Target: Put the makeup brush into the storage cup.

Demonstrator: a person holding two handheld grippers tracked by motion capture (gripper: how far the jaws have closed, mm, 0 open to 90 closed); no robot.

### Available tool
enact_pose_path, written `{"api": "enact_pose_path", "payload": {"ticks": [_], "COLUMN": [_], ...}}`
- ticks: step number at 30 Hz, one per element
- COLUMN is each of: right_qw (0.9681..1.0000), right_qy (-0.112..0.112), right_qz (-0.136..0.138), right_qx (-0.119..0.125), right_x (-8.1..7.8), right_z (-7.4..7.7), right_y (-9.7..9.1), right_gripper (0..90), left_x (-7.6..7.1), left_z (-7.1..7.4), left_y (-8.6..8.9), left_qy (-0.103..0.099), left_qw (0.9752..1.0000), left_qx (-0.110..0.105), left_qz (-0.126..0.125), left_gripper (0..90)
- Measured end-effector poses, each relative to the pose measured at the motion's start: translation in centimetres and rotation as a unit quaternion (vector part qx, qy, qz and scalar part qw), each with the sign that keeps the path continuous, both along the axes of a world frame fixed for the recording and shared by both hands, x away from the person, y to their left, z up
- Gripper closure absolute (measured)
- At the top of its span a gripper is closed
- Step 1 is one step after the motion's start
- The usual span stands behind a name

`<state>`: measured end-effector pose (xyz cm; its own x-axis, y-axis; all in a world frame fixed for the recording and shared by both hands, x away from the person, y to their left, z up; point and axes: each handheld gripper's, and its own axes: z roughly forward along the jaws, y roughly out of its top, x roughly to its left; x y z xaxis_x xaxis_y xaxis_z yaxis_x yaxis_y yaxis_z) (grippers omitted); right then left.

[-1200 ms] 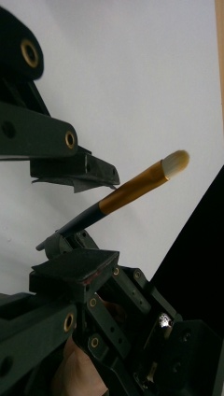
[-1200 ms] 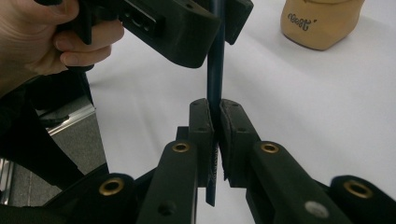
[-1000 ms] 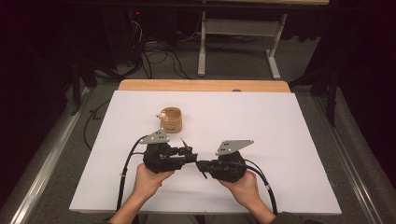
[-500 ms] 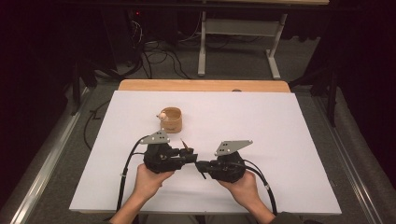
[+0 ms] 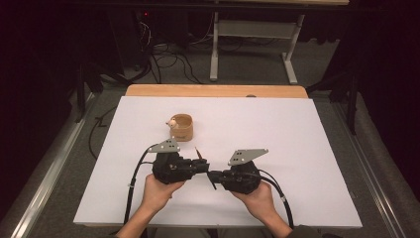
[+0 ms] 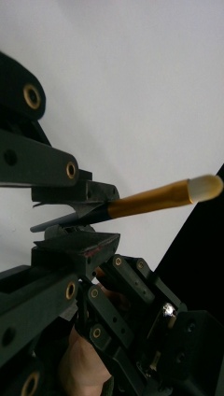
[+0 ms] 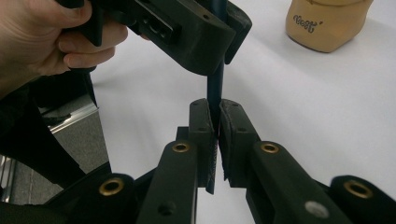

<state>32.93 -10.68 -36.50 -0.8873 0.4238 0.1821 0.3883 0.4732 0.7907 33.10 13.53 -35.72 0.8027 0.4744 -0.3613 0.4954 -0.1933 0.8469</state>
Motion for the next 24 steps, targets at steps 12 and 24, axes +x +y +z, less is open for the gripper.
{"api": "enact_pose_path", "payload": {"ticks": [12, 24], "right_qw": [1.0, 1.0], "right_qy": [-0.002, 0.001], "right_qz": [0.003, 0.004], "right_qx": [0.002, 0.004], "right_x": [-0.05, -0.06], "right_z": [0.02, 0.03], "right_y": [0.08, 0.14], "right_gripper": [86.2, 86.1], "left_x": [-0.06, -0.08], "left_z": [0.11, 0.19], "left_y": [-0.03, 0.06], "left_qy": [0.004, 0.005], "left_qw": [0.9999, 0.9999], "left_qx": [-0.007, -0.005], "left_qz": [-0.007, -0.008], "left_gripper": [82.2, 82.6]}}
